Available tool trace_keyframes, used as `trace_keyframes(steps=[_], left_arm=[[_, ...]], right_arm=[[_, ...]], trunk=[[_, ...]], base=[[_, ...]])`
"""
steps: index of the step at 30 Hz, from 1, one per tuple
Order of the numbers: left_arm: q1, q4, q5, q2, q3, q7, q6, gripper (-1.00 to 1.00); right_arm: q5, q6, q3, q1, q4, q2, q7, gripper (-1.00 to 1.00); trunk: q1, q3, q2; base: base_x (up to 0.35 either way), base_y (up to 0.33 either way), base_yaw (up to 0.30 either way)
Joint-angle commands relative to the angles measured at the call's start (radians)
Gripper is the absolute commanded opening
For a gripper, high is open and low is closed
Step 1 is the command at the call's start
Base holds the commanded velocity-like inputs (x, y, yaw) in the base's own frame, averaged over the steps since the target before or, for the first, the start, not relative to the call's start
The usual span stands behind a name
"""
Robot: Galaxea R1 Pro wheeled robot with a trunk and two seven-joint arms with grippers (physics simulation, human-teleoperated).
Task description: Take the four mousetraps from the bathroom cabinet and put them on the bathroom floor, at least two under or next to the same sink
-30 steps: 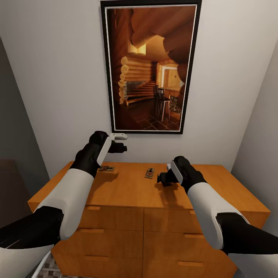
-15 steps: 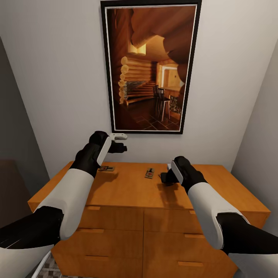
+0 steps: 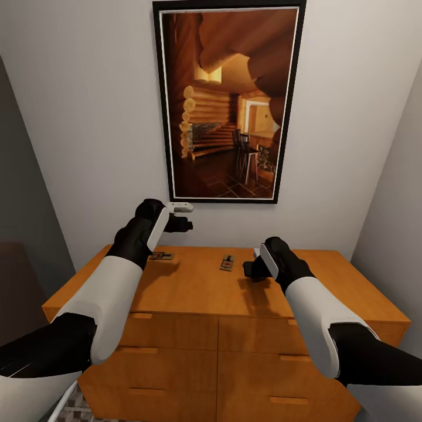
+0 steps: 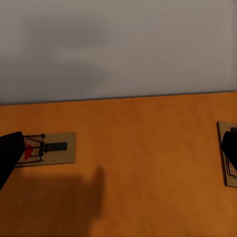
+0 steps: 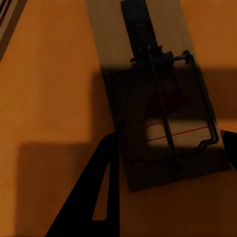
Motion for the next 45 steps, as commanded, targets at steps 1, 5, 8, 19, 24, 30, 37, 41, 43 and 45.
trace_keyframes(steps=[1, 5, 8, 19, 24, 30, 37, 41, 43, 45], left_arm=[[-0.001, -0.002, 0.010, 0.000, -0.002, 0.010, 0.004, 1.00], [-0.001, -0.002, 0.010, 0.000, -0.002, 0.010, 0.005, 1.00], [-0.001, -0.002, 0.010, 0.000, -0.002, 0.010, 0.005, 1.00], [-0.001, -0.001, 0.011, -0.001, -0.002, 0.010, 0.004, 1.00], [-0.001, -0.001, 0.012, -0.001, -0.002, 0.010, 0.004, 1.00], [-0.001, -0.001, 0.013, -0.001, -0.002, 0.010, 0.005, 1.00], [-0.001, -0.001, 0.013, -0.001, -0.002, 0.010, 0.005, 1.00], [-0.001, -0.001, 0.013, -0.001, -0.002, 0.010, 0.005, 1.00], [-0.001, -0.001, 0.013, -0.001, -0.002, 0.010, 0.005, 1.00], [-0.001, -0.001, 0.013, -0.001, -0.002, 0.010, 0.005, 1.00]], right_arm=[[0.016, 0.004, -0.003, 0.000, 0.049, -0.001, -0.009, -1.00], [0.022, 0.004, -0.005, -0.001, 0.032, -0.003, -0.010, -1.00], [0.023, 0.004, -0.006, -0.001, -0.033, -0.024, -0.013, -1.00], [0.021, 0.004, -0.009, -0.002, -0.262, -0.068, -0.020, -1.00], [0.021, 0.004, -0.010, -0.002, -0.289, -0.070, -0.021, -1.00], [0.021, 0.004, -0.010, -0.002, -0.306, -0.074, -0.022, -1.00], [0.025, 0.004, -0.004, -0.001, -0.373, -0.076, -0.023, -1.00], [0.031, 0.004, -0.003, 0.000, -0.388, -0.077, -0.026, -1.00], [0.032, 0.004, -0.004, 0.000, -0.391, -0.077, -0.027, -1.00], [0.032, 0.004, -0.004, 0.000, -0.394, -0.077, -0.027, -1.00]], trunk=[[0.000, -0.001, 0.000], [0.000, -0.001, 0.000], [0.000, -0.001, 0.000], [0.000, -0.001, 0.000], [0.000, -0.001, 0.000], [0.000, -0.001, 0.000], [0.000, -0.001, 0.000], [0.000, -0.001, 0.000], [0.000, -0.001, 0.000], [0.000, -0.001, 0.000]], base=[[0.000, 0.000, 0.000], [0.000, 0.000, 0.000], [0.000, 0.000, 0.000], [0.000, 0.000, 0.000], [0.000, 0.000, 0.000], [0.000, 0.000, 0.000], [0.000, 0.000, 0.000], [0.000, 0.000, 0.000], [0.000, 0.000, 0.000], [0.000, 0.000, 0.000]])
